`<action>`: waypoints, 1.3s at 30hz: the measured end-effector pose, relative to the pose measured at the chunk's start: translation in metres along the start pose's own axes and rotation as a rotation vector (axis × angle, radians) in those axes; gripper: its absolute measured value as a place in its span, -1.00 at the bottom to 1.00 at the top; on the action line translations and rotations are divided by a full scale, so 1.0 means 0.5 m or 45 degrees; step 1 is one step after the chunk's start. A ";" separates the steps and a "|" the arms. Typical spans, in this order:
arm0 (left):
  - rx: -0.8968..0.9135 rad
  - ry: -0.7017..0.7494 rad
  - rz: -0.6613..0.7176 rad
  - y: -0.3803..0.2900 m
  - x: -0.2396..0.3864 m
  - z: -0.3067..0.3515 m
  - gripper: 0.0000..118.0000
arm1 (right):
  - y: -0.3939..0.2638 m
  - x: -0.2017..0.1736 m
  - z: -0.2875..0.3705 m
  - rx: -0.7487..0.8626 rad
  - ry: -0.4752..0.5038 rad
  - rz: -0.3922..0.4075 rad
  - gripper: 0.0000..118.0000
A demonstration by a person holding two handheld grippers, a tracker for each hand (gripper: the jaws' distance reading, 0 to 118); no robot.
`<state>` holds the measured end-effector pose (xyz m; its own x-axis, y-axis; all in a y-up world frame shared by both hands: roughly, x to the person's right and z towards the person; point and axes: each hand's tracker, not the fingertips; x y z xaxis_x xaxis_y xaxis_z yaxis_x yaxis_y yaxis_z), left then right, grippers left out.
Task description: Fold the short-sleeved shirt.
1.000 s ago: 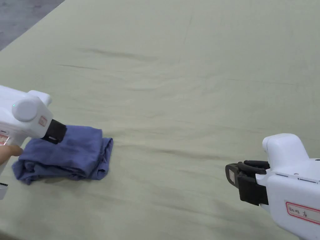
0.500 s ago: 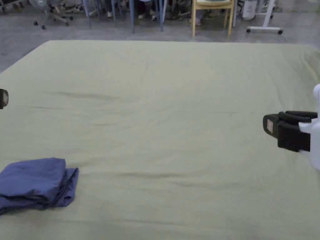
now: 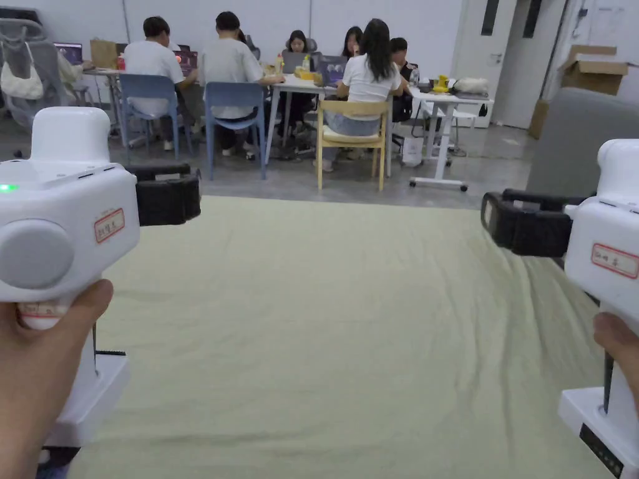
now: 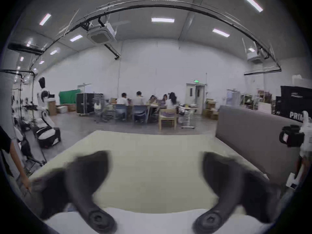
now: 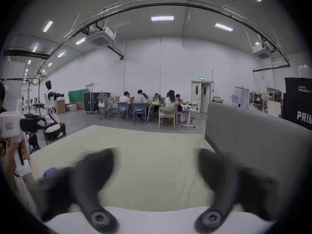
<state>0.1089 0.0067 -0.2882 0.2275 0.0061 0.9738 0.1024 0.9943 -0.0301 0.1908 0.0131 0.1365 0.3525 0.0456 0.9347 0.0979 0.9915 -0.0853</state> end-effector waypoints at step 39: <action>0.062 0.150 -0.039 0.027 -0.010 0.006 1.00 | 0.009 -0.034 -0.074 -0.049 -0.022 0.057 1.00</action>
<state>0.1061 0.0204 -0.2928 0.3373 -0.0339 0.9408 0.0648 0.9978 0.0128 0.2196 0.0122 0.1073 0.3415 0.0923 0.9353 0.1182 0.9831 -0.1401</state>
